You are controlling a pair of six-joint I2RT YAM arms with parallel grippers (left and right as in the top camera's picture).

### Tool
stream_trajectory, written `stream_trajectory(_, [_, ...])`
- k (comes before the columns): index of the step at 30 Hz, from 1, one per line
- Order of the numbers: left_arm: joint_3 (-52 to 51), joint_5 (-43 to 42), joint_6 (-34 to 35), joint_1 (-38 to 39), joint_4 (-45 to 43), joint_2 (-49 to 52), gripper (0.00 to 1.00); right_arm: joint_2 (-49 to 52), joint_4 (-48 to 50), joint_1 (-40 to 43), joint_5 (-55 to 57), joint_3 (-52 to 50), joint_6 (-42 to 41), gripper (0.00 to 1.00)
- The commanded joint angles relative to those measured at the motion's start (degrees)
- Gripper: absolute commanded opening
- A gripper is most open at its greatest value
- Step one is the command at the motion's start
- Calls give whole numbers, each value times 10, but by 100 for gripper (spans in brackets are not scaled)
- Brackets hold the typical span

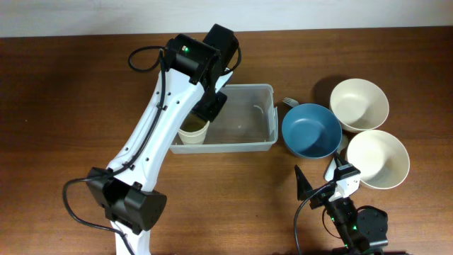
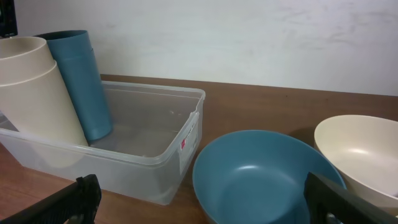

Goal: Pack container
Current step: 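Open the left gripper and withdraw it to the left side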

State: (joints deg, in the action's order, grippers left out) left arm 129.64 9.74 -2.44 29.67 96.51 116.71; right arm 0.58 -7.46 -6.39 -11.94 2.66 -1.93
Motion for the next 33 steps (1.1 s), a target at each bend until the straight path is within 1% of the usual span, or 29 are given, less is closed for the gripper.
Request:
stream_trajectory(1, [11,8,-2,-2,2,0,35,-4,0,-4,2,-5,-5,99])
stream_trajectory(7, [20,8,-2,-2,2,0,35,-4,0,-4,1,-5,-5,99])
stream_trajectory(13, [61,5,3,-1,2,0,35,-4,0,-4,2,-5,-4,99])
stream_trajectory(15, [69,-12,2,1,2,0,35,-4,0,-4,2,-5,-4,99])
stream_trajectory(18, [70,-44,2,9,-4,0,36,-4,0,-4,1,-5,-5,99])
stream_trajectory(24, [70,-46,2,39,-34,1,36,-4,0,-4,2,-5,-5,99])
stream_trajectory(27, [69,-46,2,55,-41,5,39,-4,0,-4,2,-5,-5,99])
stream_trajectory(33, [65,-46,2,62,-45,26,40,-4,0,-4,2,-5,-5,99])
